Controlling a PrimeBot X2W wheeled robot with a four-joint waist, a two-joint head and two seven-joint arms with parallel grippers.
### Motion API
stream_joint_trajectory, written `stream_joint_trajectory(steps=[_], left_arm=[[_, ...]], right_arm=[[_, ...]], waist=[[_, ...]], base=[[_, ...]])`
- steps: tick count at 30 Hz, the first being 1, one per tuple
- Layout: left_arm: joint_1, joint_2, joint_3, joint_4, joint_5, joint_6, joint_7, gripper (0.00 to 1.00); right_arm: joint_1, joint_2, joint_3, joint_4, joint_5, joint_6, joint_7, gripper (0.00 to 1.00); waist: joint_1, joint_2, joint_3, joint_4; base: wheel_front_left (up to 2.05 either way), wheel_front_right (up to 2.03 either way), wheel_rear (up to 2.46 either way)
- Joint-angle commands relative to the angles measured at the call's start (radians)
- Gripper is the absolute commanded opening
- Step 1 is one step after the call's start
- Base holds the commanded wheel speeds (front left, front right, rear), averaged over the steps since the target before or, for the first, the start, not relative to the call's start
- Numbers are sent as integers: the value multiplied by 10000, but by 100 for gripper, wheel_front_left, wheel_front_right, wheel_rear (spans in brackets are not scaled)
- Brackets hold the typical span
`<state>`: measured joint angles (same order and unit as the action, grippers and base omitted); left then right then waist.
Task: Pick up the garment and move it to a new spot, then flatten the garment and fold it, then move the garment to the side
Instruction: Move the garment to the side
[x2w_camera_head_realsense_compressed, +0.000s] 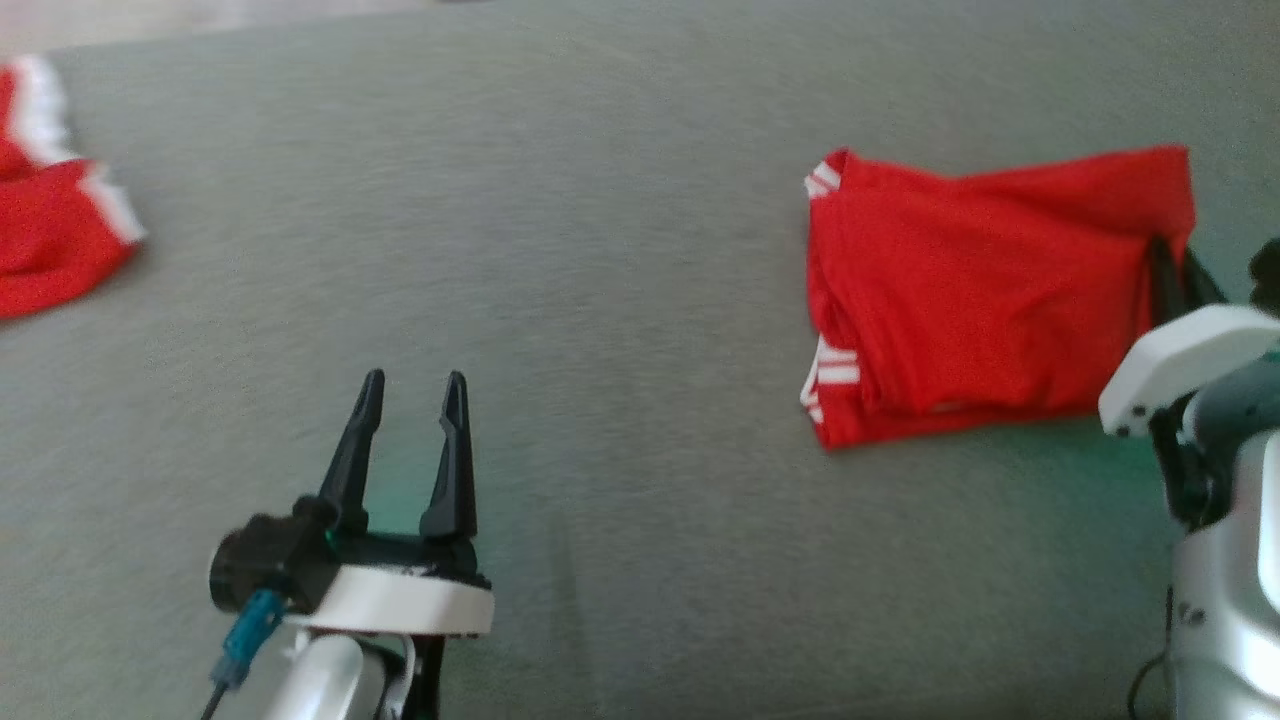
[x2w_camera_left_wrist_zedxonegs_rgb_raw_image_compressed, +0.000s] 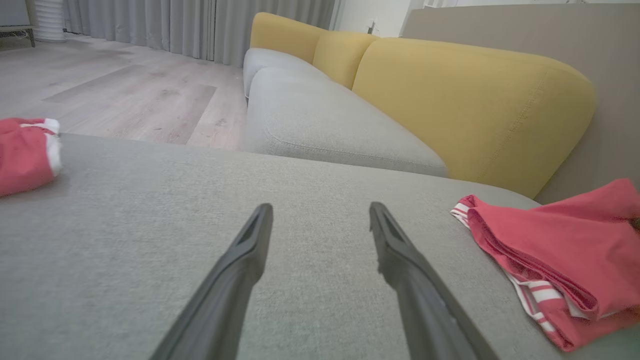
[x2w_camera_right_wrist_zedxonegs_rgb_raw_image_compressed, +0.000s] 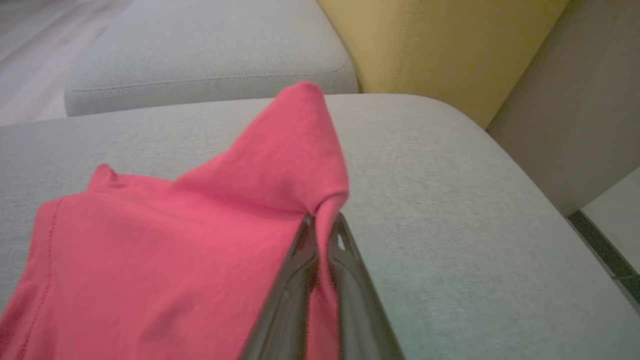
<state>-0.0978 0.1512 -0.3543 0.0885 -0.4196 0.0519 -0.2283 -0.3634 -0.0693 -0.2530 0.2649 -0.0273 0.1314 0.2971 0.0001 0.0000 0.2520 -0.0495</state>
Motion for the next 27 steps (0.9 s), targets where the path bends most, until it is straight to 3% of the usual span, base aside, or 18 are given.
stream_joint_trajectory(steps=[1, 7, 12, 23, 27], left_arm=[[-435, 238, 292, -429, 165, 28, 111, 100], [-621, 590, 283, -796, 353, 114, 532, 100], [-713, 784, 302, -1125, 433, 207, 805, 100], [-790, 843, 288, -1336, 432, 319, 873, 100], [-871, 852, 280, -1460, 457, 366, 853, 100]], right_arm=[[-582, -96, 147, -407, 62, -7, -208, 0], [-986, 105, 82, -92, 339, -7, -617, 0], [-1402, 173, 72, 287, 462, -7, -924, 0], [-3325, 129, -173, 1670, 88, -7, -963, 0], [-4326, -401, -741, 2499, -219, -7, -899, 0]], waist=[[-1, 0, 793, -1234], [-1, 0, 1299, -2188], [-1, 0, 1560, -2506], [-1, 0, 1810, -2035], [-1, 0, 2061, -1608]], base=[[0, 0, 0], [0, 0, 0], [0, 0, 0], [0, 0, 0], [0, 0, 0]])
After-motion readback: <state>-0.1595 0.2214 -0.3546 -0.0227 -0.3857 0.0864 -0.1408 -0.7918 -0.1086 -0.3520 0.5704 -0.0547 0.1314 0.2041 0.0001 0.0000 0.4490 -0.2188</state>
